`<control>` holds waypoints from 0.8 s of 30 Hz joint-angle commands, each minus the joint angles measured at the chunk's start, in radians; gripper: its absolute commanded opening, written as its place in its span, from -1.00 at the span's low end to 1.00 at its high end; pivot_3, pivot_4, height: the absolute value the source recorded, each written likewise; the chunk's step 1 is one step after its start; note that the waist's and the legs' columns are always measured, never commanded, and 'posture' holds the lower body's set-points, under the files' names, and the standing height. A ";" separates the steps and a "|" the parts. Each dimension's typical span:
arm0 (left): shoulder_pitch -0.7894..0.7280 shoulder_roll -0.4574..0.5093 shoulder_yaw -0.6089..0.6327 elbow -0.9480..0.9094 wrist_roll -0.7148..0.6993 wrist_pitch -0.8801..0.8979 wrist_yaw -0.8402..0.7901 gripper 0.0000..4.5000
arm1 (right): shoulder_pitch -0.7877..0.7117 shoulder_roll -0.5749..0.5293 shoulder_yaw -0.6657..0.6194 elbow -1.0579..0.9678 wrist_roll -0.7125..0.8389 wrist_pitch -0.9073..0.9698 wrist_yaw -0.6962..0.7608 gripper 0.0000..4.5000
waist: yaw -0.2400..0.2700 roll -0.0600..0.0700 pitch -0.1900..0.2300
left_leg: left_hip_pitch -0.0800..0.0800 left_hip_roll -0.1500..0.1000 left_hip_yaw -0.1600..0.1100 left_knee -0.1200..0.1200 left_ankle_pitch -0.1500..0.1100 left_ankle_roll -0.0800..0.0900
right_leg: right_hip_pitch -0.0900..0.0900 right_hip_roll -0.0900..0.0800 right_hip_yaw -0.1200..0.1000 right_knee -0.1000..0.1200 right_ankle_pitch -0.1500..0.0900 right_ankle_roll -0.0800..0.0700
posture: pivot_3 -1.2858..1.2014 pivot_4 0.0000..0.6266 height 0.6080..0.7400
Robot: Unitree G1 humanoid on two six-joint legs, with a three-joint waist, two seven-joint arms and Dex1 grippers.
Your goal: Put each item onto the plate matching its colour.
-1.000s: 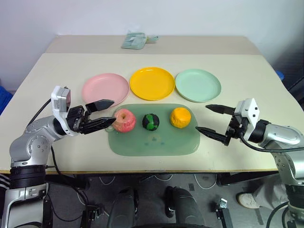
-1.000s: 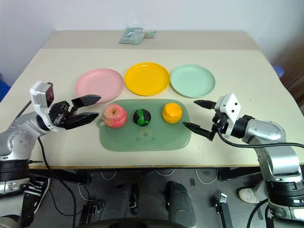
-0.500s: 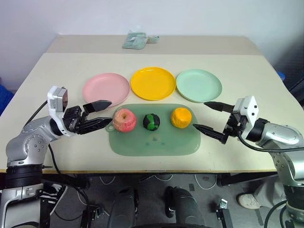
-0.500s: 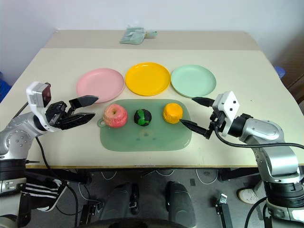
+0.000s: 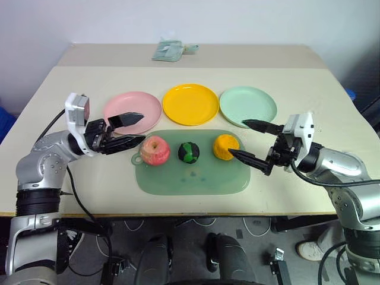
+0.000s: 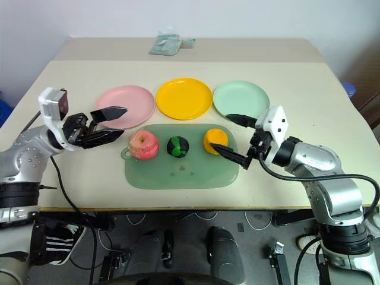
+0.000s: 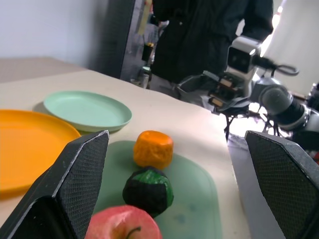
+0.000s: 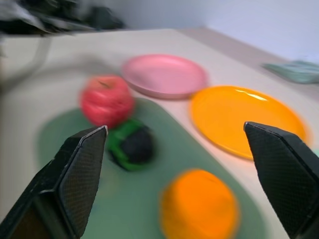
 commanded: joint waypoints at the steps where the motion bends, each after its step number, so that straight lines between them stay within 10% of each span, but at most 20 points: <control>1: -0.030 0.007 -0.013 0.037 0.052 -0.061 -0.015 1.00 | -0.023 -0.031 0.009 -0.070 0.007 0.029 -0.007 0.99 | 0.000 0.000 0.000 | 0.000 0.000 0.000 0.000 0.000 0.000 | 0.000 0.000 0.000 0.000 0.000 0.000 | 0.03 -0.52 1.00; 22: -0.158 -0.096 -0.229 0.385 0.402 -0.441 -0.047 1.00 | 0.000 -0.046 -0.003 -0.145 -0.056 -0.011 -0.072 0.99 | 0.001 0.000 0.000 | -0.001 0.000 0.000 0.000 0.000 0.000 | 0.000 0.000 0.000 0.000 0.000 0.000 | 0.03 -0.52 1.00; 24: -0.176 -0.104 -0.216 0.430 0.416 -0.480 -0.027 0.76 | 0.000 -0.047 -0.007 -0.145 -0.056 -0.011 -0.072 1.00 | 0.001 0.000 0.000 | 0.000 0.000 0.000 0.000 0.000 0.000 | 0.000 0.000 0.000 0.000 0.000 0.000 | 0.03 -0.52 1.00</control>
